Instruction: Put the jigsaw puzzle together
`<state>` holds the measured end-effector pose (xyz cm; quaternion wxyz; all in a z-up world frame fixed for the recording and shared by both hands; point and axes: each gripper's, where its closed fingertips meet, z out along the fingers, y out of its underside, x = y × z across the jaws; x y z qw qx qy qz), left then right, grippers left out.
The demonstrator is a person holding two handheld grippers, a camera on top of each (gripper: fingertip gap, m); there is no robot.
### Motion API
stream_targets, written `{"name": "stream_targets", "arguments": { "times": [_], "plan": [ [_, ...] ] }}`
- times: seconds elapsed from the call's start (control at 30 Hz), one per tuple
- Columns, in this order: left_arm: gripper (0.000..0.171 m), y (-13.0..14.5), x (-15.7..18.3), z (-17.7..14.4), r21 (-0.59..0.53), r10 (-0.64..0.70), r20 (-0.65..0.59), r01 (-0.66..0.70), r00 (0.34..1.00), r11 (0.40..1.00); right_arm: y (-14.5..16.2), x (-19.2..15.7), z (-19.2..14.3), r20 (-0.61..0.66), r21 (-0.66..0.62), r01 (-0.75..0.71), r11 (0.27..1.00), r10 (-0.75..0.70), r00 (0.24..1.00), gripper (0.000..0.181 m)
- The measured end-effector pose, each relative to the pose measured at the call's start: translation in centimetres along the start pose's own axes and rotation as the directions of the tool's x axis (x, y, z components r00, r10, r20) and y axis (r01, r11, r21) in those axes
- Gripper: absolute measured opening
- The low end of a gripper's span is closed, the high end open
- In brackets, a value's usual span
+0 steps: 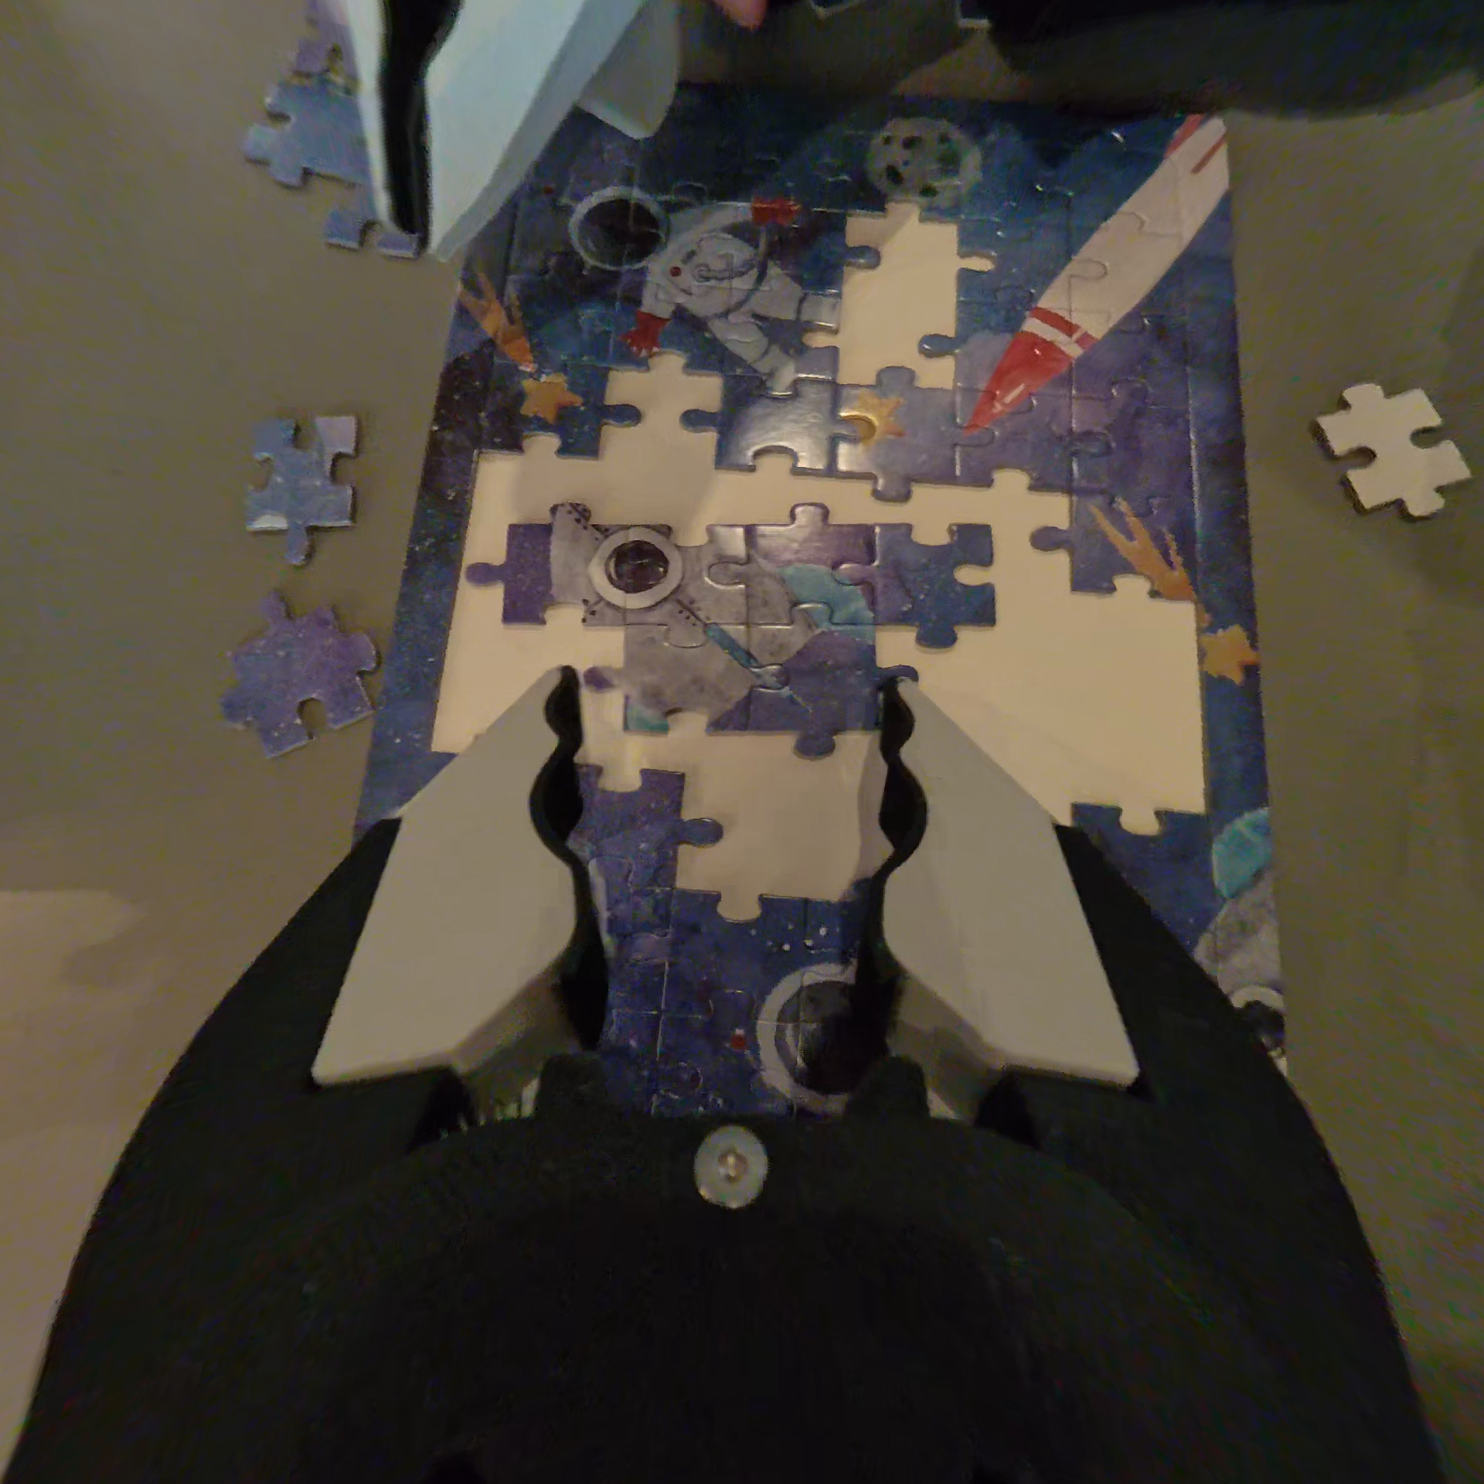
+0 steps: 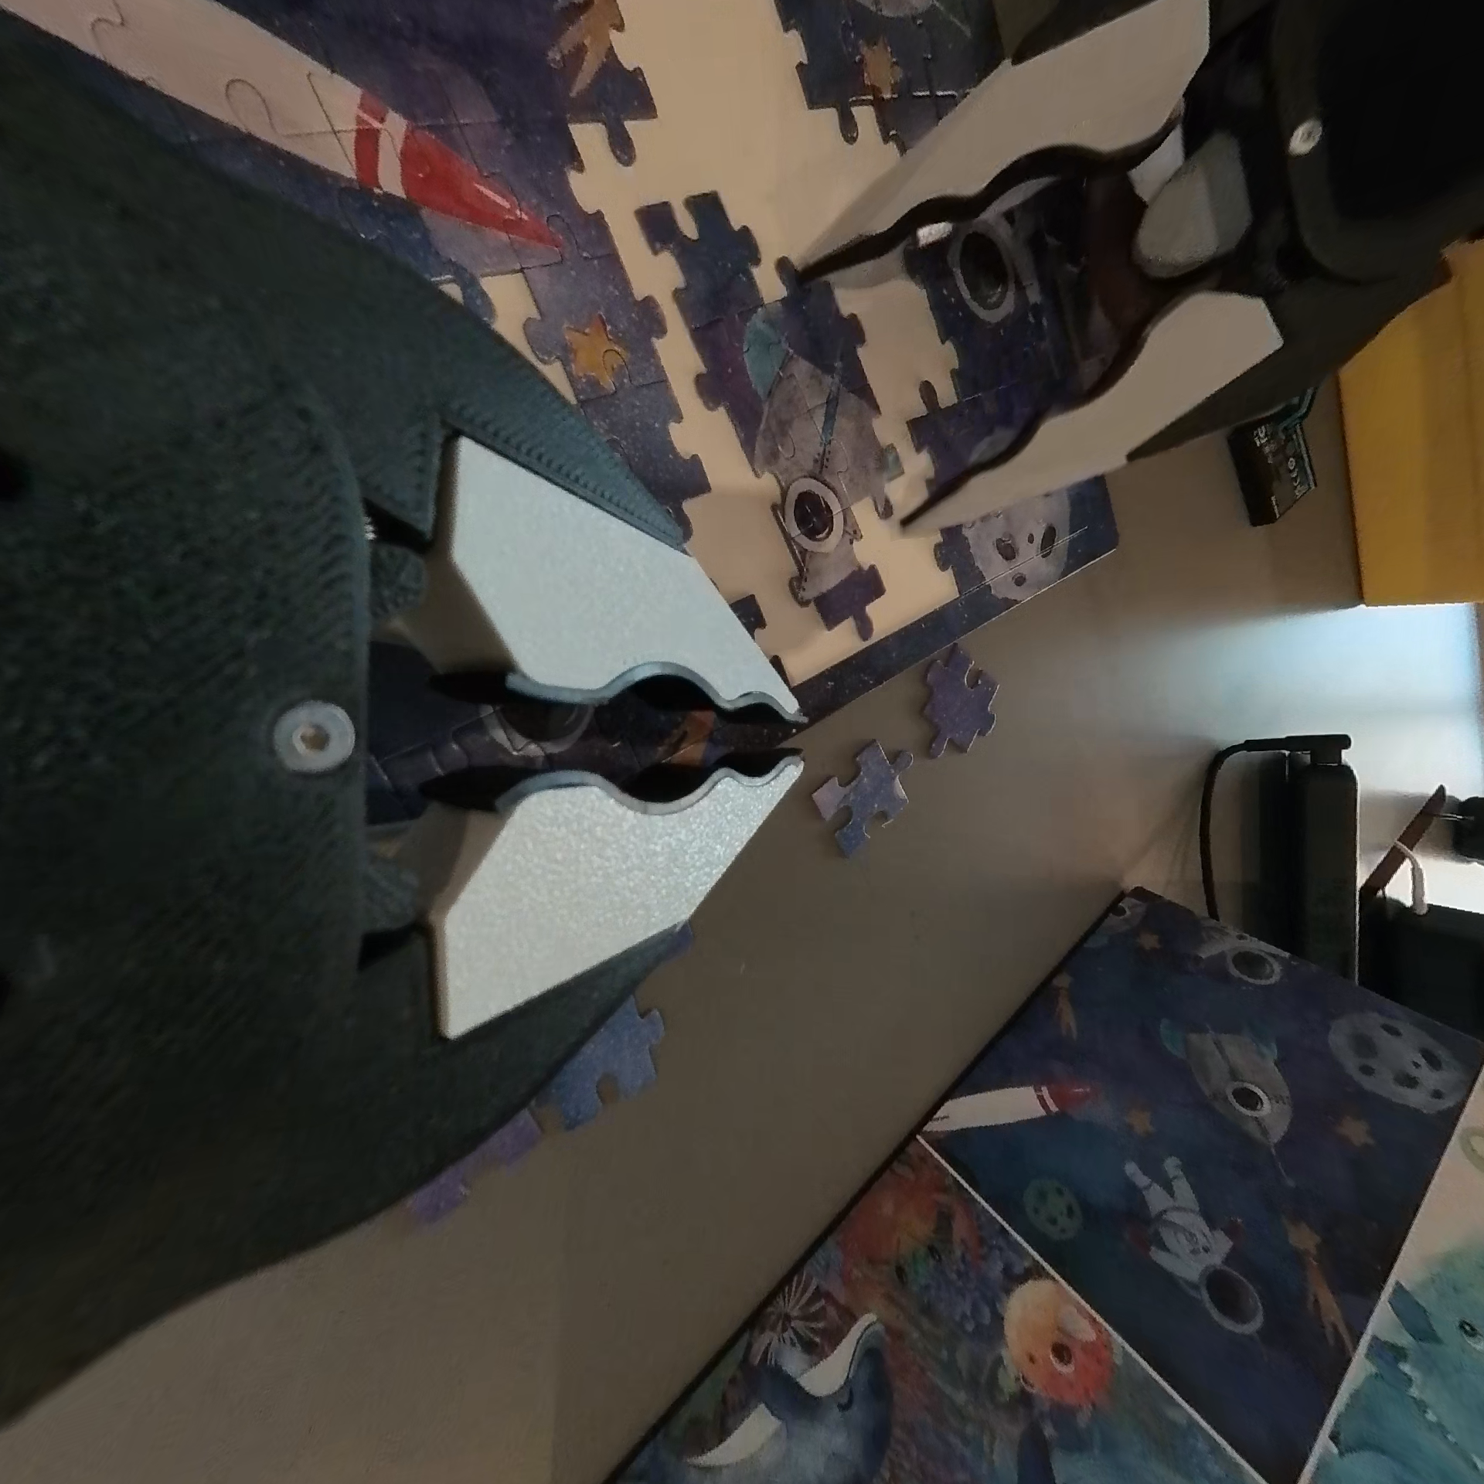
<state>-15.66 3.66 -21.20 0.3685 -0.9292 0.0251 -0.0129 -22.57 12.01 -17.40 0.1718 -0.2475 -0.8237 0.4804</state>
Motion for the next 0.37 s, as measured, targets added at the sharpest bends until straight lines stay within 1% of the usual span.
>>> {"name": "stream_targets", "arguments": {
  "times": [0.03,0.1,0.2,0.23,0.33,0.37],
  "plan": [
    [0.079,0.17,-0.1,0.2,-0.005,-0.039,-0.006,0.039,0.999,0.999,0.01,-0.01,0.0,0.0,-0.001,0.001,1.0,-0.001,1.0,0.003],
    [0.083,-0.04,0.19,0.16,0.012,-0.052,-0.036,0.052,0.998,0.999,0.03,-0.03,0.03,0.0,-0.003,0.003,1.0,-0.003,1.0,0.003],
    [0.079,0.19,0.24,0.18,-0.007,-0.004,-0.02,0.004,1.0,1.0,0.04,-0.03,0.04,-0.001,-0.004,0.004,1.0,-0.004,1.0,0.003],
    [0.071,0.16,0.53,0.13,-0.011,0.007,-0.031,-0.007,0.999,1.0,0.04,-0.04,0.03,-0.001,-0.004,0.005,1.0,-0.005,1.0,0.003],
    [0.07,0.17,0.63,0.14,-0.019,0.016,-0.029,-0.017,0.999,1.0,0.04,-0.04,0.04,0.0,-0.004,0.004,1.0,-0.004,1.0,0.003],
    [0.067,0.2,0.71,0.1,-0.02,0.021,-0.034,-0.021,0.999,1.0,0.04,-0.04,0.03,0.0,-0.004,0.004,1.0,-0.004,1.0,0.003]
  ]
}}
